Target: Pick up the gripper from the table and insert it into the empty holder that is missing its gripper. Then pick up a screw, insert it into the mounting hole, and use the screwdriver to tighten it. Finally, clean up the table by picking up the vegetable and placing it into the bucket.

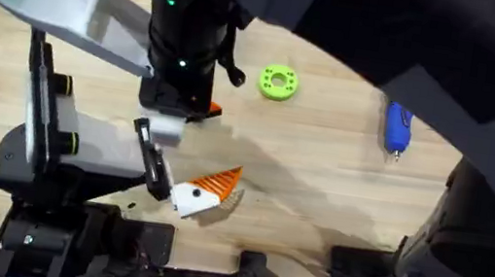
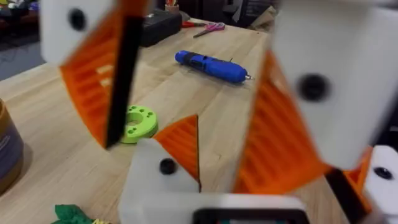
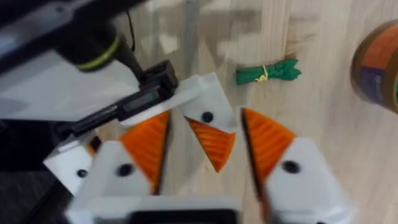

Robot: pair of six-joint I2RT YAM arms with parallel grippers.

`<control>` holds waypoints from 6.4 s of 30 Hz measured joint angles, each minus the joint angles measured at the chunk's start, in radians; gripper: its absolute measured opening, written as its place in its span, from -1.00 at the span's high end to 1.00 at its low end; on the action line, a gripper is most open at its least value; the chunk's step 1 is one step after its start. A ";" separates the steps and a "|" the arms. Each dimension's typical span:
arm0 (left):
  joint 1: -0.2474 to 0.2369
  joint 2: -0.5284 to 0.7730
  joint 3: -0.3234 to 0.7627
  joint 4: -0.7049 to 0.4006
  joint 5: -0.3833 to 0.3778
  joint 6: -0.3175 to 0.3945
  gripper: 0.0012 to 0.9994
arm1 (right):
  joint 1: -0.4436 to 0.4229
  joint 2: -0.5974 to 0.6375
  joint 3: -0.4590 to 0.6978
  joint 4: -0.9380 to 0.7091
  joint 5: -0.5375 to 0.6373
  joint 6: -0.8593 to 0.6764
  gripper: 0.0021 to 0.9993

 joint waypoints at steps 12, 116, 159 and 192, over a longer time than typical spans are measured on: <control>0.000 0.000 0.000 0.000 0.000 0.000 -0.97 | -0.044 -0.004 0.000 0.008 0.007 0.039 -0.97; 0.000 0.000 0.000 0.000 0.000 0.004 0.98 | -1.212 -0.156 -0.867 0.528 0.110 0.438 -0.98; 0.000 0.000 0.000 0.000 0.000 0.004 0.98 | -1.216 -0.119 -0.867 0.595 0.133 0.438 0.95; 0.000 0.000 0.000 0.000 0.000 0.004 0.98 | -1.015 -0.715 -0.825 0.954 -0.298 0.604 0.95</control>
